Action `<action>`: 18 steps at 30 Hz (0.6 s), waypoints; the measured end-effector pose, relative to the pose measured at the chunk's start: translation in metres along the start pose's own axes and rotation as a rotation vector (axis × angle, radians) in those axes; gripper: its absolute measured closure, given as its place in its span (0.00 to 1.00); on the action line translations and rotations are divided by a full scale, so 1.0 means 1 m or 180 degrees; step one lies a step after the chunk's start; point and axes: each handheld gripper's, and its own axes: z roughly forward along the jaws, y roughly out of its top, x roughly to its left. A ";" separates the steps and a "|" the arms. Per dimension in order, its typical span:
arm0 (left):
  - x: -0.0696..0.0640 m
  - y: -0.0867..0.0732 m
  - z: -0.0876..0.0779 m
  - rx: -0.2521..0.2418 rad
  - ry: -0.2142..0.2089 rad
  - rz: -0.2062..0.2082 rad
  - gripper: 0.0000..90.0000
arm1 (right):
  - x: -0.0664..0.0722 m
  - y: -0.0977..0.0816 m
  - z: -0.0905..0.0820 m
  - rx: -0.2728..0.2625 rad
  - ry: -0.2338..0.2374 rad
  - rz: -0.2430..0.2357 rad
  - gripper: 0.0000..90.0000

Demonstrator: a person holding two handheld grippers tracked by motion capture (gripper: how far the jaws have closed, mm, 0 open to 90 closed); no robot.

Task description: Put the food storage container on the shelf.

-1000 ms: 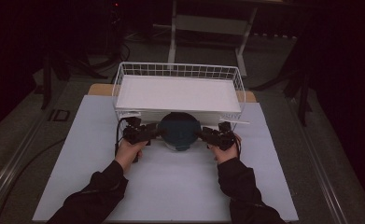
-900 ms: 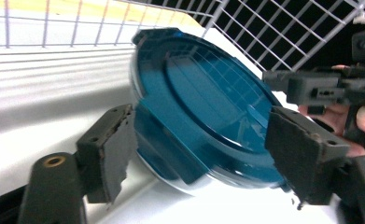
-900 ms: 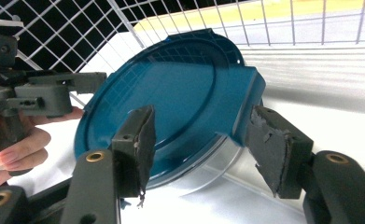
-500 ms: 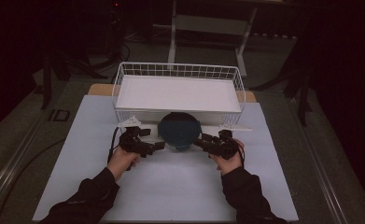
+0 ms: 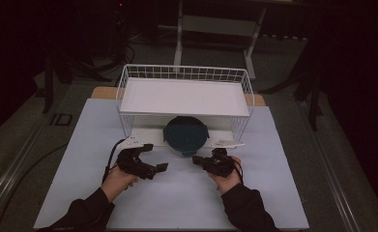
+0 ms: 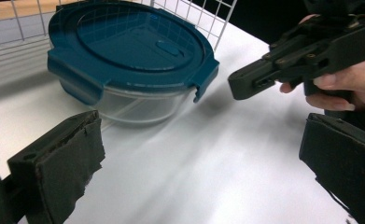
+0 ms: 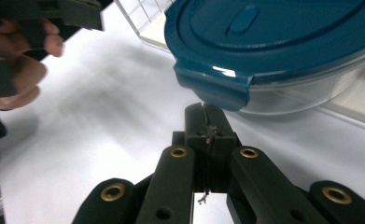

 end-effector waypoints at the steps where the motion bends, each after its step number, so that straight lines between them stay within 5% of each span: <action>1: 0.000 0.000 0.000 0.0000 0.0000 0.0000 0.00 | 0.000 0.000 0.000 0.0000 0.0000 0.0000 1.00; 10: 0.001 -0.017 0.000 -0.0051 0.0023 -0.0052 0.00 | -0.008 0.000 0.015 0.0097 -0.0104 0.0029 1.00; 18: -0.001 -0.017 -0.001 -0.0113 0.0011 -0.0015 0.00 | -0.005 0.003 0.027 0.0104 -0.0037 0.0015 1.00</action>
